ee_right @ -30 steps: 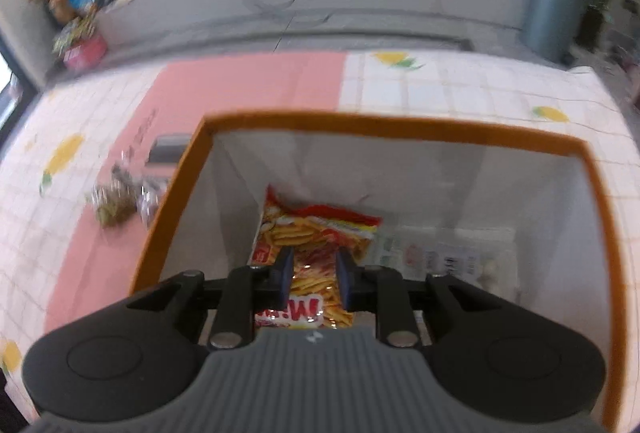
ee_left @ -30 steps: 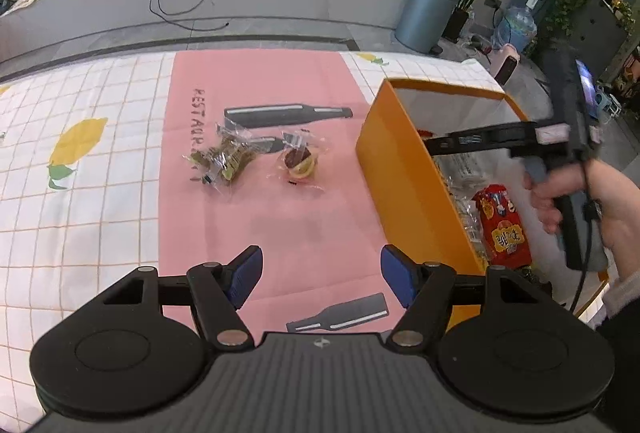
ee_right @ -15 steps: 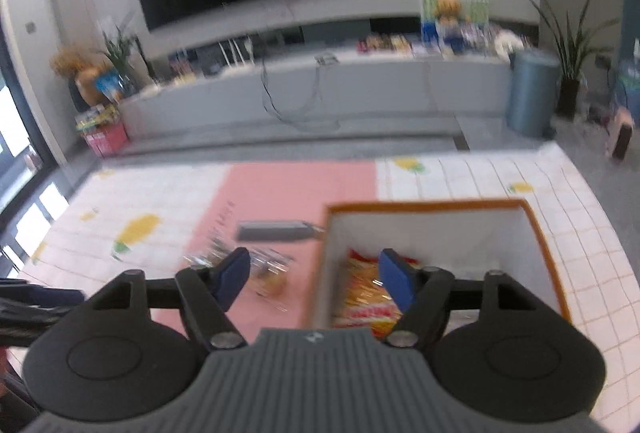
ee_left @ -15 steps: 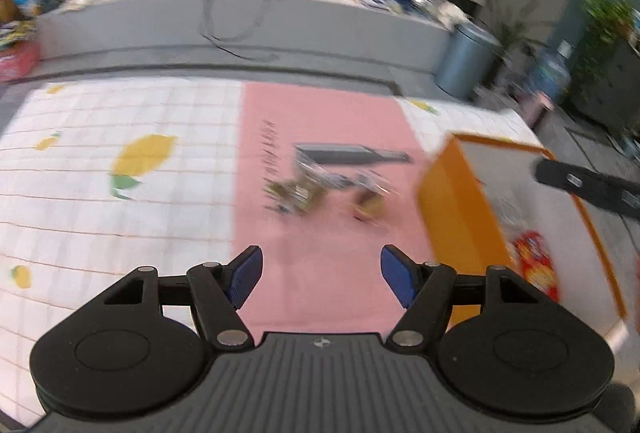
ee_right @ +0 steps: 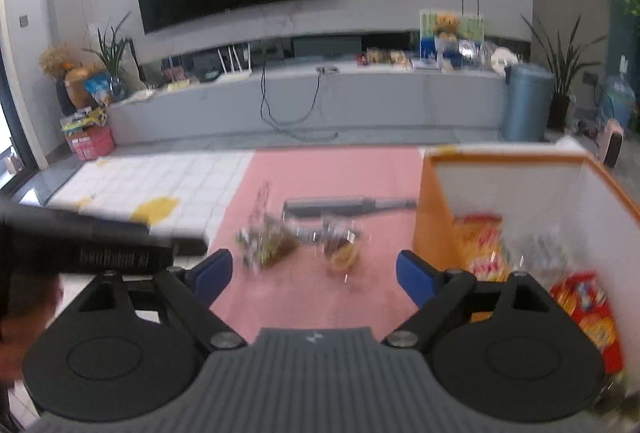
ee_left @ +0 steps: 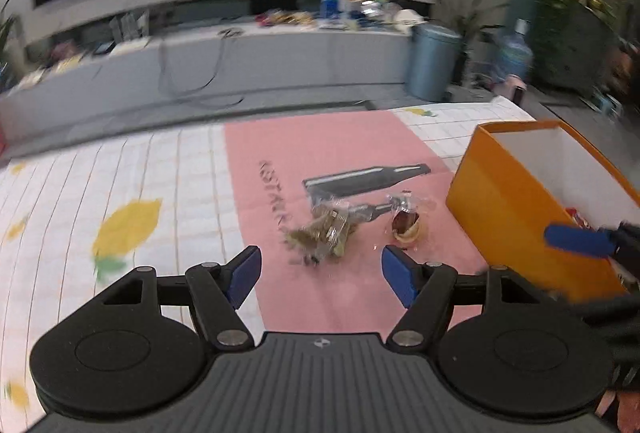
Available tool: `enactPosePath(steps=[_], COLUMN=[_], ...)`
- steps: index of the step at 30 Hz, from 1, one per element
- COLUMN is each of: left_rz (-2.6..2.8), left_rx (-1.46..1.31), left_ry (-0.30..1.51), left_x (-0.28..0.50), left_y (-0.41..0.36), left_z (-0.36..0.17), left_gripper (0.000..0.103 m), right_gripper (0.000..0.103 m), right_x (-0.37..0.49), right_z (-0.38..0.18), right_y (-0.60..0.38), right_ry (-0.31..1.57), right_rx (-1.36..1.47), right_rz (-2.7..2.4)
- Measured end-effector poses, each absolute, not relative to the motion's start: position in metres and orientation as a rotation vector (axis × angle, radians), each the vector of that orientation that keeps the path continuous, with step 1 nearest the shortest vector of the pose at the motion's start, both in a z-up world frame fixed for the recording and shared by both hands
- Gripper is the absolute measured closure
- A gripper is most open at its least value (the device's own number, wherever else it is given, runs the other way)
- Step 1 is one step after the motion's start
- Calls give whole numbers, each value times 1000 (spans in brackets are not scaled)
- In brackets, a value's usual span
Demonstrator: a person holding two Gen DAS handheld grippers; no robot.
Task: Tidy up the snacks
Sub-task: 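Move both tools back over the remaining snack packs on the table, then grasp the brown nut pack with the left tool and lift it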
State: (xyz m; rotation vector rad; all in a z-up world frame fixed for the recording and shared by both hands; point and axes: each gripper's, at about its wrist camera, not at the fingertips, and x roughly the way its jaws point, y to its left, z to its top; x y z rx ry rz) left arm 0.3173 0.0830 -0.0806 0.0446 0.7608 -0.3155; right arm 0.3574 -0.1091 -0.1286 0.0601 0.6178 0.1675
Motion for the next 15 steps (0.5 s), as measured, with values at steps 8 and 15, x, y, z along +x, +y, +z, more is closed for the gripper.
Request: enactPosePath(steps=[8,15], left_rz=[-384,-342], left_rx=[163,228], left_ry=[811,880], left_x=[347,371], left_y=[59,54], left_z=[-112,-149], left_gripper=[18,19], right_gripper=[16,16], right_x=[364,377], right_z=[-177,-205], right_y=[-90,-99], right_ry=[678,718], right_rx=[14,26], right_rz=[202,228])
